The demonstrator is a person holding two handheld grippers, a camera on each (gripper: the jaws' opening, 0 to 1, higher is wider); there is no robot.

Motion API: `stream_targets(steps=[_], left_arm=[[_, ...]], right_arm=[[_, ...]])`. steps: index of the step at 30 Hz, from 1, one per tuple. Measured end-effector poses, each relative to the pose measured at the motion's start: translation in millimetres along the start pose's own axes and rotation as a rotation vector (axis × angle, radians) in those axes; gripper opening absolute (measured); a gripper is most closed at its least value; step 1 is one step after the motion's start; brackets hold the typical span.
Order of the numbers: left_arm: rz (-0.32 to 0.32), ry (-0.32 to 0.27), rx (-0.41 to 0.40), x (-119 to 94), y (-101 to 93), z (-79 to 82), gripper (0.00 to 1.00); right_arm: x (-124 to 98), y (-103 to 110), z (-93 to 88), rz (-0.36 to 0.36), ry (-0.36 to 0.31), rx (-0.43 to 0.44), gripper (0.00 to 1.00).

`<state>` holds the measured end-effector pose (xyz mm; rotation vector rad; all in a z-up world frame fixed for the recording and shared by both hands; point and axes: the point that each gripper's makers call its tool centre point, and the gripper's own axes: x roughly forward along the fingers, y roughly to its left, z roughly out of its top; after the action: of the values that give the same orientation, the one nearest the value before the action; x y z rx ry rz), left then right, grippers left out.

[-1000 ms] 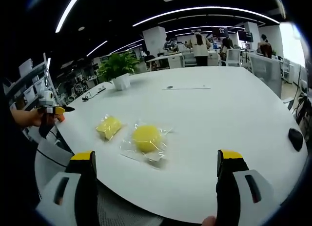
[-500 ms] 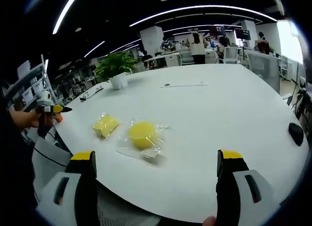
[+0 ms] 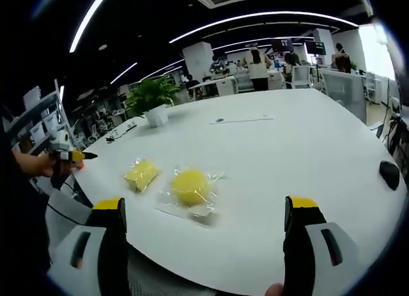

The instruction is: Compare the silicone blocks by pressing each to a similar depth, holding the contact briefly, and releasing to observe deformation and rebound differences across the visible hardness samples.

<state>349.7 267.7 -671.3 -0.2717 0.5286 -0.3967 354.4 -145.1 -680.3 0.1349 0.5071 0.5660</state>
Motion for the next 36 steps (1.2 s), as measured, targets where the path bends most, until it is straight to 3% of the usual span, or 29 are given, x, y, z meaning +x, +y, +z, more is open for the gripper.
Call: stream_targets(steps=[9,21,23,32,35,36], left_arm=[[-0.039,-0.021,-0.005,12,-8.7,23.2,1.0],[-0.065,0.026,-0.015,48,-2.2,19.8,0.96],[-0.07,0.035,-0.063,56,0.7,16.8,0.94],[-0.107,0.085,-0.121,91,10.9,3.0,0.82],[-0.154,0.089,-0.287,104,13.9,-5.3,0.74],[-0.151,0.077,-0.292,107,16.1,-4.6,0.73]], right_arm=[[-3,6,4.0,0.013,-0.004,-0.023,0.97],[-5,9,4.0,0.016,0.004,-0.026,0.97],[-4,13,5.9,0.017,0.0,-0.022,0.97],[-2,20,-3.7,0.027,0.024,-0.018,0.97],[-3,23,-6.7,0.022,0.031,-0.013,0.97],[-4,24,-7.4,0.02,0.034,-0.011,0.97]])
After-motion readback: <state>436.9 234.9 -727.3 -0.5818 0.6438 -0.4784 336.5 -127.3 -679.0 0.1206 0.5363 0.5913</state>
